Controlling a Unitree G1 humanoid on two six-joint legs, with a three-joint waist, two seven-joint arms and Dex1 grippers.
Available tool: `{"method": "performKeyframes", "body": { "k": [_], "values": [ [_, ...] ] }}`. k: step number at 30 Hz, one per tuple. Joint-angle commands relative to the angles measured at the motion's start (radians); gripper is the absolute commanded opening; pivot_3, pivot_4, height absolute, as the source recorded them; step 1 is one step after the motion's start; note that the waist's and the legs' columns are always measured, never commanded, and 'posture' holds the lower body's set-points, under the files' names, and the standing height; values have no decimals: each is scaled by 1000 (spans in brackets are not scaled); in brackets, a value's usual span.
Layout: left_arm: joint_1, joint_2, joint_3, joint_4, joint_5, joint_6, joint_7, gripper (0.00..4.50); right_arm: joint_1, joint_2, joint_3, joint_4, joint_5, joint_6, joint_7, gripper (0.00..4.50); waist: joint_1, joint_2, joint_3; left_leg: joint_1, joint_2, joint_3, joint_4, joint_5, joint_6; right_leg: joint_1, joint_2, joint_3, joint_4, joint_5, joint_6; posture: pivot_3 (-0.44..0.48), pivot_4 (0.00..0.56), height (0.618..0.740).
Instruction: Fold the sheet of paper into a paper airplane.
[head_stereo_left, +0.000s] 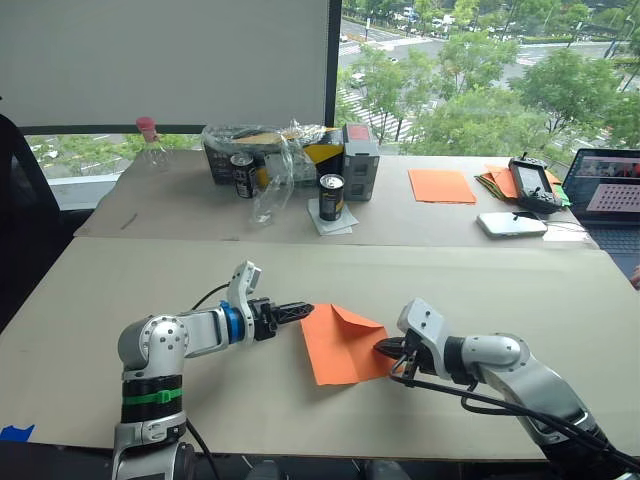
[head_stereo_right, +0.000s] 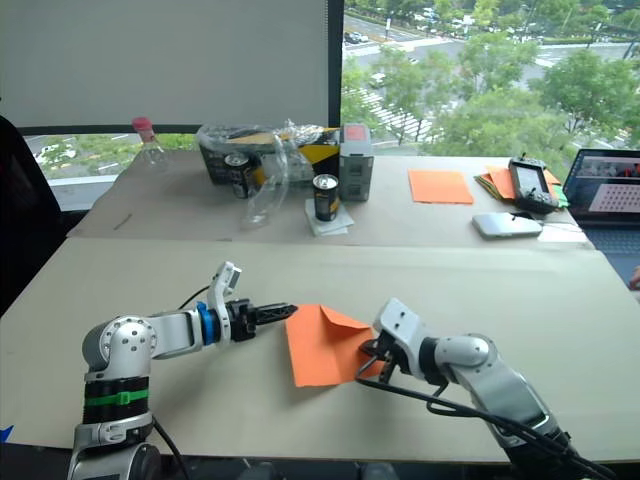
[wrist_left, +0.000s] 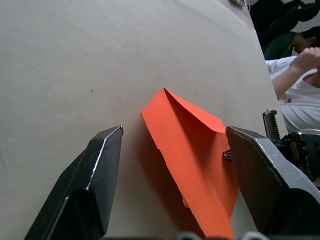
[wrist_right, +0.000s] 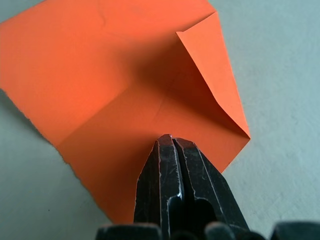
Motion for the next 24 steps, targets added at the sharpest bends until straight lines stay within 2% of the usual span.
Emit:
{"method": "performKeyframes", "body": {
  "k": [1,6,8,11,14,19,21,24],
  "values": [
    [-26,-22,0,5,-3,-9,20,2375,4,6,-3,-12,0,17,-8,0,-2,0,0,0,0,0,0,0,0,0,0,0,0,0,0,0,150,715],
    [-49,-31,-34,30,23,-35,32,723,-11,16,-43,-53,37,53,-19,0,-1,0,0,0,0,0,0,0,0,0,0,0,0,0,0,0,150,715],
    [-71,6,-90,38,49,-84,-19,31,-31,16,-84,-99,82,93,-16,0,1,0,0,0,0,0,1,0,0,0,0,0,1,0,0,0,150,715],
    [-95,64,-168,50,74,-149,-108,11,-58,17,-127,-146,136,148,-18,0,-1,0,0,-1,0,0,1,0,0,-1,0,0,1,0,0,0,150,715],
    [-137,175,-331,74,164,-303,-285,11,-106,25,-195,-199,231,238,-25,0,-1,0,0,-1,0,0,1,0,0,-1,0,0,1,0,0,0,150,715],
    [-241,240,-488,223,289,-508,-494,11,-180,45,-267,-218,320,306,-64,0,4,0,0,-2,0,0,2,0,0,-1,0,0,0,0,0,0,150,715],
    [-282,242,-542,298,347,-594,-563,11,-193,54,-250,-205,305,297,-89,0,4,0,0,-2,0,0,2,0,0,-1,0,0,0,0,0,0,150,715],
    [-332,225,-598,394,415,-688,-634,11,-182,49,-153,-170,223,254,-122,0,2,0,0,-3,0,0,2,0,0,-2,0,0,0,0,0,0,150,715]
  ]
}}
